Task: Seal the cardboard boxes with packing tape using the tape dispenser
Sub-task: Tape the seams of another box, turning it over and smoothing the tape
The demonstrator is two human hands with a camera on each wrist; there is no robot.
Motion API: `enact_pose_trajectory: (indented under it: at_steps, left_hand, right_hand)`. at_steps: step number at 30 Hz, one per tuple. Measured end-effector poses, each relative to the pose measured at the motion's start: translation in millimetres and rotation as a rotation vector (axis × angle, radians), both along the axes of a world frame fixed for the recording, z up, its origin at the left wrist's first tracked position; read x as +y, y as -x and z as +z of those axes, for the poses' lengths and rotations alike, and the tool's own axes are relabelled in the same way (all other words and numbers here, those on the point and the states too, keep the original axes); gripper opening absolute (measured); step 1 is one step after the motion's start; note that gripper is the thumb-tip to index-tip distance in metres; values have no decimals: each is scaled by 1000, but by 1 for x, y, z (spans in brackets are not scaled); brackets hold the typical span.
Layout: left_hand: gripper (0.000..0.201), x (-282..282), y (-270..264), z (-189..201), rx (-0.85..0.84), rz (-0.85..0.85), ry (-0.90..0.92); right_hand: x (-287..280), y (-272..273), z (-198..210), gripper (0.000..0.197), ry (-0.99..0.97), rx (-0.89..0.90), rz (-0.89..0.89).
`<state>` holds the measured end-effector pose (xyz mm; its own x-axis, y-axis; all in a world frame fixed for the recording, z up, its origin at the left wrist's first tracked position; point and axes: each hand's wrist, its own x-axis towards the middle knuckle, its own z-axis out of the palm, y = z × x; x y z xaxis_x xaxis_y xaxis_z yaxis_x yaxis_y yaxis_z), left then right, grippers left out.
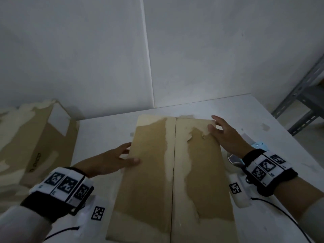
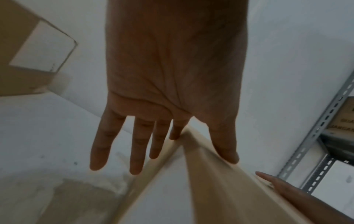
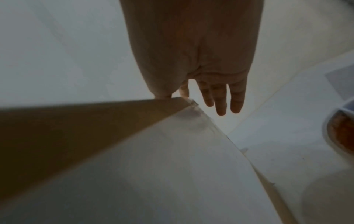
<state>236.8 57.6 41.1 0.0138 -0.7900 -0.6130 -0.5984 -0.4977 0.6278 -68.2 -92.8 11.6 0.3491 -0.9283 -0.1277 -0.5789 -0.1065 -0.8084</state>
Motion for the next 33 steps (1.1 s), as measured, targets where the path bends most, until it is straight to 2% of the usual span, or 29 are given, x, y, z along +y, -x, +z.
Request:
enact_pose_trajectory:
  at_steps: [3, 5, 8, 11, 12, 15, 17, 19, 21, 23, 25, 26, 28, 31, 33]
  left_hand:
    - [94, 19, 12, 1, 69, -28, 19]
    - [90, 26, 18, 4, 74, -43, 51]
    - [93, 32, 20, 5, 25, -16, 96]
    - [112, 35, 21, 5, -25, -33, 117]
    - [112, 35, 23, 8, -51, -36, 110]
    - [88, 31, 28, 12, -214, 1, 136]
    - [78, 33, 30, 15, -395, 3, 198]
    - [72, 45, 35, 19, -483, -46, 187]
    - [79, 66, 43, 20, -436, -86, 122]
    - [107, 90, 51, 18, -399, -147, 61]
    - [137, 110, 57, 12, -411, -242, 26]
    - [138, 118, 59, 7, -433, -298, 28]
    - [127, 128, 63, -4, -486, -387, 71]
    - [110, 130, 68, -12, -572, -392, 146]
    - [105, 125, 62, -15, -639, -368, 161]
  right_hand:
    - [20, 9, 1, 65, 16, 116, 140]
    - [26, 11, 1, 66, 18, 152, 162]
    - [26, 6, -1, 68, 93, 121, 157]
    - [25, -1, 0, 81, 209, 223, 153]
    - [24, -2, 2, 78, 235, 237, 145]
    - [25, -3, 5, 62, 219, 231, 172]
    - [31, -3, 5, 63, 177, 253, 183]
    - [44, -1, 4, 71, 176, 300, 205]
    - [61, 5, 2, 85, 161, 327, 260]
    - [78, 8, -1, 95, 92, 323, 307]
    - [87, 6, -6, 89, 43, 307, 313]
    - [89, 2, -7, 85, 40, 300, 304]
    - [85, -8, -7, 79, 49, 301, 291]
    - [74, -26, -2, 73, 39, 314, 323]
    - [67, -40, 1, 69, 29, 294, 348]
